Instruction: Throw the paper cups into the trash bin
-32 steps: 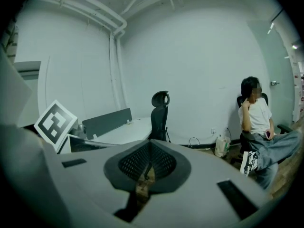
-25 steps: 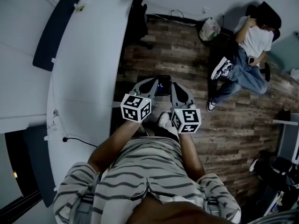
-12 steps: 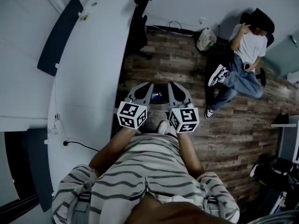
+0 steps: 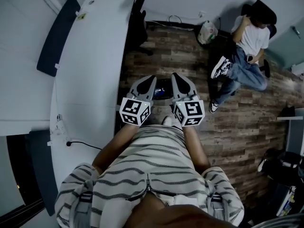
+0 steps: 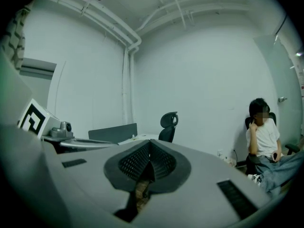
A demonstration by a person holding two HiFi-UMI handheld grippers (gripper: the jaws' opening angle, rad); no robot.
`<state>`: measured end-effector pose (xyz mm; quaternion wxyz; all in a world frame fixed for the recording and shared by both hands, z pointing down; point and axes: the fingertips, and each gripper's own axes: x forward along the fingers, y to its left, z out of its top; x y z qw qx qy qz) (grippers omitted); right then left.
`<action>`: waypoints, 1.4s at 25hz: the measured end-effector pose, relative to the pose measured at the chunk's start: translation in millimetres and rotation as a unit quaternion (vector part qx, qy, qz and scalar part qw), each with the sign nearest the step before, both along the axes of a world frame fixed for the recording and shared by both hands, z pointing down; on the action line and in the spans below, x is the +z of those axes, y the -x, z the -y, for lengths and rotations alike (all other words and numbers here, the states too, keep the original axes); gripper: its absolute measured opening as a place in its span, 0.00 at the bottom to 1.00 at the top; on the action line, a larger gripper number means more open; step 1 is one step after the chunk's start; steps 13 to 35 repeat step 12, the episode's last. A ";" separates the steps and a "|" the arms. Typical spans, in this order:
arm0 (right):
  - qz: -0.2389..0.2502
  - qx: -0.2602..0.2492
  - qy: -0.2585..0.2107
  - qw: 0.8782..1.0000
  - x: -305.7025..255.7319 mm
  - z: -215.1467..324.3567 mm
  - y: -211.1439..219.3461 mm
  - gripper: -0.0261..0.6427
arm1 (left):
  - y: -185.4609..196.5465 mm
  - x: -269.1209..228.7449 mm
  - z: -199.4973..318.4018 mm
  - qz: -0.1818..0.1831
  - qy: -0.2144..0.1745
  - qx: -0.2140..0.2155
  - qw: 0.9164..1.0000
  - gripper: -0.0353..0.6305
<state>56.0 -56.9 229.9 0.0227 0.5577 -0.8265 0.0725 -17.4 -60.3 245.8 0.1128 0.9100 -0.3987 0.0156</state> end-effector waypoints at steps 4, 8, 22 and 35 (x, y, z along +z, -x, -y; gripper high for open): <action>0.004 0.003 -0.011 1.000 -8.1 -4.3 -7.6 0.06 | -5.0 -13.9 -3.4 -0.005 -0.020 0.005 1.000 0.09; 0.005 0.007 -0.019 1.000 -9.8 -4.2 -8.7 0.06 | -4.6 -18.2 -5.5 -0.005 -0.033 0.007 0.999 0.09; 0.007 0.009 -0.022 1.000 -10.9 1.3 -9.5 0.06 | -5.8 -20.1 -0.8 0.003 -0.043 0.007 0.999 0.09; 0.007 0.009 -0.022 1.000 -10.9 1.3 -9.5 0.06 | -5.8 -20.1 -0.8 0.003 -0.043 0.007 0.999 0.09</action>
